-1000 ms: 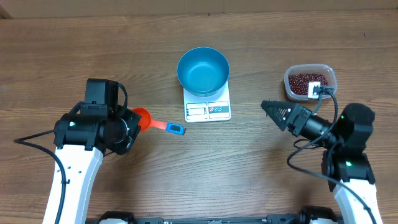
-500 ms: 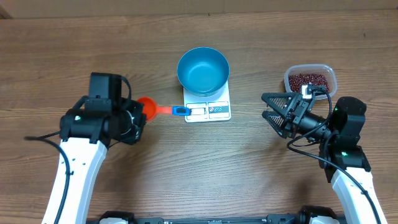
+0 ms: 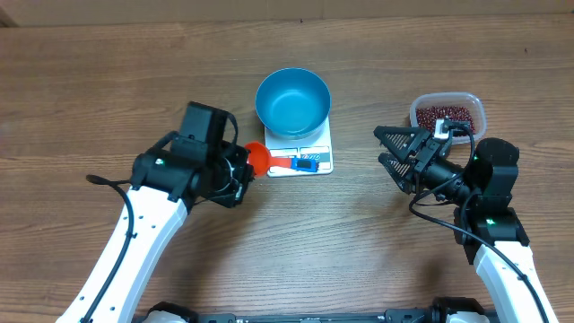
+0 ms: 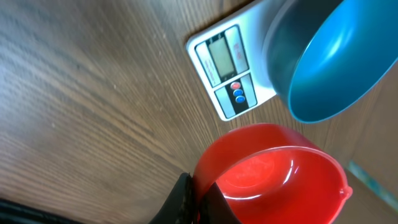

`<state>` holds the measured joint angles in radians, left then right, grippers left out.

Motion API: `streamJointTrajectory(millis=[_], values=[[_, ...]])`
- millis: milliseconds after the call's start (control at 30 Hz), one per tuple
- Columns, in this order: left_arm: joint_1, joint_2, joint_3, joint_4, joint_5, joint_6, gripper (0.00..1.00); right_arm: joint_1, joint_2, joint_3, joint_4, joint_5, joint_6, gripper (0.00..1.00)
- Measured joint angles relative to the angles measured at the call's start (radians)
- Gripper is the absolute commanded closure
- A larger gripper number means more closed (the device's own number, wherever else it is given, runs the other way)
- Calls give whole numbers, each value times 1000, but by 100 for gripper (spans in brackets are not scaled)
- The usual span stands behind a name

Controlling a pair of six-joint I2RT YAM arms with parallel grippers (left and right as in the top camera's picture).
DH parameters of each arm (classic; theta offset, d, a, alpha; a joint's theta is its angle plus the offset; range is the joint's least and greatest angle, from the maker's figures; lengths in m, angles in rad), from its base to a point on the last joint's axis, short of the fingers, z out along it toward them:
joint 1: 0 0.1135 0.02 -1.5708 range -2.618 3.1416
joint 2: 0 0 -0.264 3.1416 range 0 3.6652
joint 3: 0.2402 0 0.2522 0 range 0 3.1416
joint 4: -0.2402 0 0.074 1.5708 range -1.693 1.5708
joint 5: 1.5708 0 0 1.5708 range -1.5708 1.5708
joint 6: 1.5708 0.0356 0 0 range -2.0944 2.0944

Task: Scoop item into bowl and weigh 150g on scale
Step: 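Move the right gripper to the cup's blue handle and grasp it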

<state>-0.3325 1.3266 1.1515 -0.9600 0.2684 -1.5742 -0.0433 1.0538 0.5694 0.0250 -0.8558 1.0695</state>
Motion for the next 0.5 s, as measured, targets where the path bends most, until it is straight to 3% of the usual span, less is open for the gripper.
streamJointTrajectory(millis=[233, 500], values=[[-49, 0, 0, 39, -28, -117, 96, 39, 0, 0, 1, 20, 7, 0], [-83, 0, 0, 59, -45, -179, 96, 222, 0, 0, 16, 26, -73, 0]])
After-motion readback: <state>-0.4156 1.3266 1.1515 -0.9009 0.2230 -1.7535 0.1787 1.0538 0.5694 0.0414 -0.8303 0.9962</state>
